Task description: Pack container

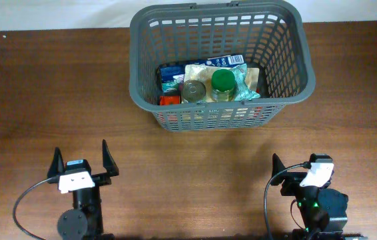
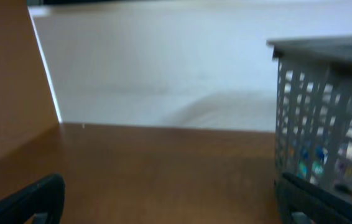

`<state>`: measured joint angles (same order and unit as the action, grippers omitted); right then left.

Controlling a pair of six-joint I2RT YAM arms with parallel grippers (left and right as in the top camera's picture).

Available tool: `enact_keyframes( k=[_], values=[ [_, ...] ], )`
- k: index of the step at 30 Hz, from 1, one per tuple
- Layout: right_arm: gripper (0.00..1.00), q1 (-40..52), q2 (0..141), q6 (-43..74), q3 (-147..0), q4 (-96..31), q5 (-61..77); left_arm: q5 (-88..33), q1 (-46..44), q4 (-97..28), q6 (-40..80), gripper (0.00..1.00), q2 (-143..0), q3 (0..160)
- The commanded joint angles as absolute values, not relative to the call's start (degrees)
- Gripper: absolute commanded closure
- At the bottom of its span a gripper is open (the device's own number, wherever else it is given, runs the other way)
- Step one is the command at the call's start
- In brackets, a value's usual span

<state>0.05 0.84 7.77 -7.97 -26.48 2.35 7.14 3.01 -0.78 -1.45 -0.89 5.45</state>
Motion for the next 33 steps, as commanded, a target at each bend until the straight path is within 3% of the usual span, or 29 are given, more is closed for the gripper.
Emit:
enact_keyframes(
  k=[1,33],
  values=[
    [0.01,0.3,0.2,8.4,-7.5,-26.3,1.4,7.6,3.0,-0.4,-1.5,0.01,-0.3,2.4],
    [0.01,0.3,0.2,8.4,-7.5,-26.3,1.4,7.6,3.0,-3.9,-1.5,0.01,-0.3,0.5]
  ],
)
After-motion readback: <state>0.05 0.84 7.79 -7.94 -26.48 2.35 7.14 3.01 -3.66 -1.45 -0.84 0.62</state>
